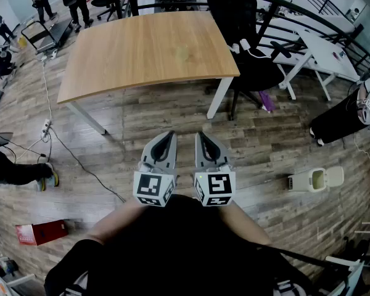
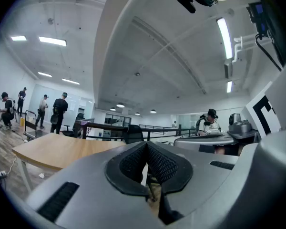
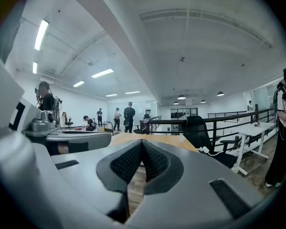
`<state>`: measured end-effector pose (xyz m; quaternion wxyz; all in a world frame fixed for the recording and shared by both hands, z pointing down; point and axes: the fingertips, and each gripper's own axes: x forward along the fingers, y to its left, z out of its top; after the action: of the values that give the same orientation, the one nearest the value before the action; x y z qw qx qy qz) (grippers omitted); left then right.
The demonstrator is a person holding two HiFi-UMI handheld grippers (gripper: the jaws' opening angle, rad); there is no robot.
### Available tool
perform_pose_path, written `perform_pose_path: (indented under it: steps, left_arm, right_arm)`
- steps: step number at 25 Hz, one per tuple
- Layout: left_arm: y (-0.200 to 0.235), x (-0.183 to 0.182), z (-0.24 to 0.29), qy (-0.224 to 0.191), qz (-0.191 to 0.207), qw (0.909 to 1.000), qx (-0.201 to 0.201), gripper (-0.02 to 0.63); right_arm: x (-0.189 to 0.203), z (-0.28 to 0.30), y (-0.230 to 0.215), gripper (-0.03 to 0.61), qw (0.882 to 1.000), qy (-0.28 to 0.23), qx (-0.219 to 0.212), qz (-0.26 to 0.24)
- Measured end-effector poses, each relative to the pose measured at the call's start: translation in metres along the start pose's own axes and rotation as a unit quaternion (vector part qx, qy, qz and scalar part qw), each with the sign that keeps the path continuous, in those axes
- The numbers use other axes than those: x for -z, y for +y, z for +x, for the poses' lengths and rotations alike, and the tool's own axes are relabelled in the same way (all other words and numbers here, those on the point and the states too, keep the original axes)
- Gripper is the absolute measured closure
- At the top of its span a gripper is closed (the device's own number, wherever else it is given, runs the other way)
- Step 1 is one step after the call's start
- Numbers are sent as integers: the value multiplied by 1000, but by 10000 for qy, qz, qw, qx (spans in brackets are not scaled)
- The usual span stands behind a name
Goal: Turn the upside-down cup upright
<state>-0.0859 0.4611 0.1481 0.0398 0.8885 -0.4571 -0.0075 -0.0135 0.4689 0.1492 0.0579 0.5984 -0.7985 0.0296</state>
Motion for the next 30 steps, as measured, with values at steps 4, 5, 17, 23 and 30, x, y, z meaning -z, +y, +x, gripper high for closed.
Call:
perform_pose_path:
  steps: [4, 5, 17, 23, 30]
  left_arm:
    - [7, 0, 7, 2, -3, 10000, 6, 606]
    - [9, 0, 8, 2, 2, 10000, 13, 606]
    - [52, 6, 8, 114, -60, 9997, 223, 606]
    - [79, 24, 31, 293, -125, 9992, 233, 606]
    - [127, 35, 132, 305, -103, 9995, 33, 606]
  right_arm:
    - [-1, 10, 3, 565, 10000, -12, -49, -28]
    - [-1, 13, 4, 565, 10000, -12, -52, -33]
    - [3, 42, 21, 566, 9992, 15, 282, 277]
    - [17, 78, 6, 565, 9980, 140, 451, 421]
    - [23, 184, -51, 565, 9989, 122, 365, 261]
